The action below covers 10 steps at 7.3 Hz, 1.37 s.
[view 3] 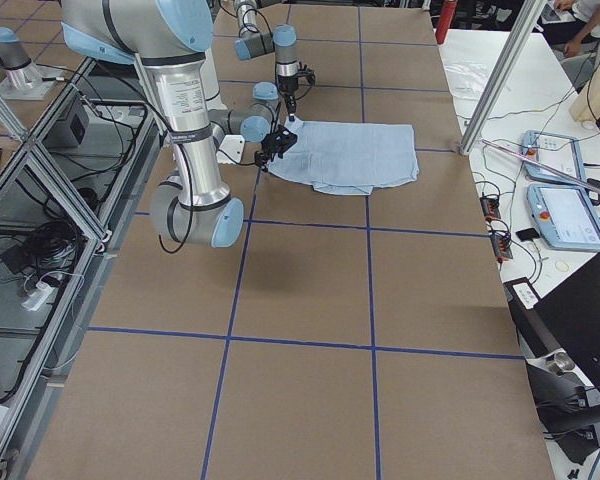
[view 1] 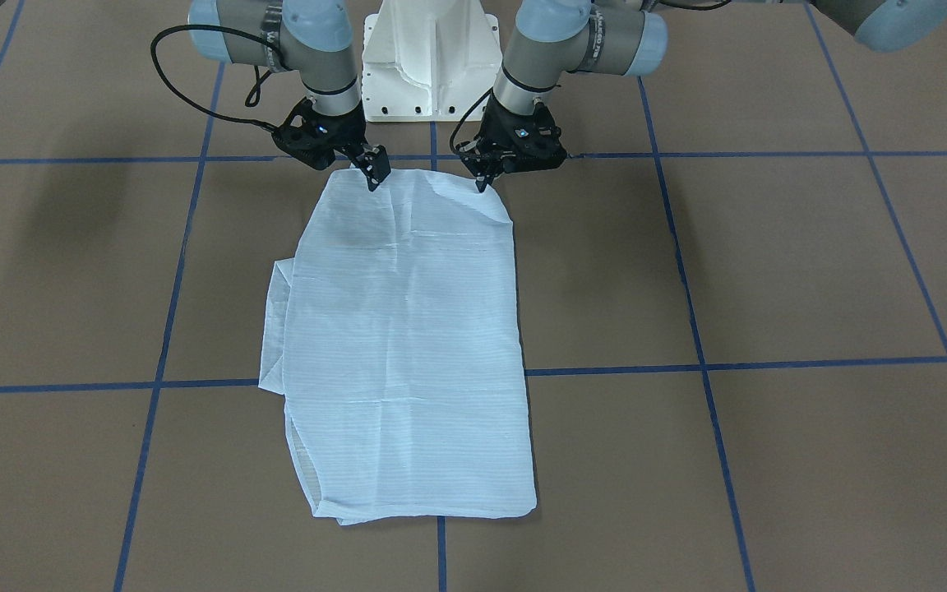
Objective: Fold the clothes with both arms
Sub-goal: 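Grasp the near edge of the shirt with both grippers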
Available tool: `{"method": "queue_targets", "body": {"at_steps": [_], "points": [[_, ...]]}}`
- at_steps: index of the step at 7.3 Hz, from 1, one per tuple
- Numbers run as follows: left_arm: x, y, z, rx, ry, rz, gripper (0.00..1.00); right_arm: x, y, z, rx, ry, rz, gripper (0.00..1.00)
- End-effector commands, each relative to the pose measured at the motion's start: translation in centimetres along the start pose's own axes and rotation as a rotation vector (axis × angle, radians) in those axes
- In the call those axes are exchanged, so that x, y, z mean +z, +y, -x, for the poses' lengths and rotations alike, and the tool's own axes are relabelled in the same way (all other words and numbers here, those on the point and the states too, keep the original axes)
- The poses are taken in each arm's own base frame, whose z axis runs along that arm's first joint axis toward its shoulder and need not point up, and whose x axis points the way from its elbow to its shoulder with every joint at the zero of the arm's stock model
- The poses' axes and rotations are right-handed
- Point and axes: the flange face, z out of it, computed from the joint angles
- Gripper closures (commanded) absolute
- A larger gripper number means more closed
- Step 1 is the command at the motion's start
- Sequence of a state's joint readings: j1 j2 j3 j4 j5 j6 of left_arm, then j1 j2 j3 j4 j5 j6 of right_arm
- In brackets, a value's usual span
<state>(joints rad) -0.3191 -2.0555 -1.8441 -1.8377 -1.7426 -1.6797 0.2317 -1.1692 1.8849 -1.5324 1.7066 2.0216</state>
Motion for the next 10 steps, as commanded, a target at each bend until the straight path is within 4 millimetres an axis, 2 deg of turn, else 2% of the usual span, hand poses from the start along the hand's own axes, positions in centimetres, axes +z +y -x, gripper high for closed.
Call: {"method": "queue_targets", "body": {"at_steps": [1,3,10], "points": [[0.01,0.00,0.00,0.000,0.000,0.000,1.00,0.46,0.02,0.27,-0.002,-0.027,0.009,0.00],[0.12,-0.04,0.12,0.001,-0.003,0.000,1.00,1.38,-0.01,0.52,-0.002,-0.056,0.021,0.00],[1.01,-0.21,0.47,-0.002,-0.018,0.000,1.00,1.18,-0.10,0.19,0.027,-0.025,0.010,0.00]]}}
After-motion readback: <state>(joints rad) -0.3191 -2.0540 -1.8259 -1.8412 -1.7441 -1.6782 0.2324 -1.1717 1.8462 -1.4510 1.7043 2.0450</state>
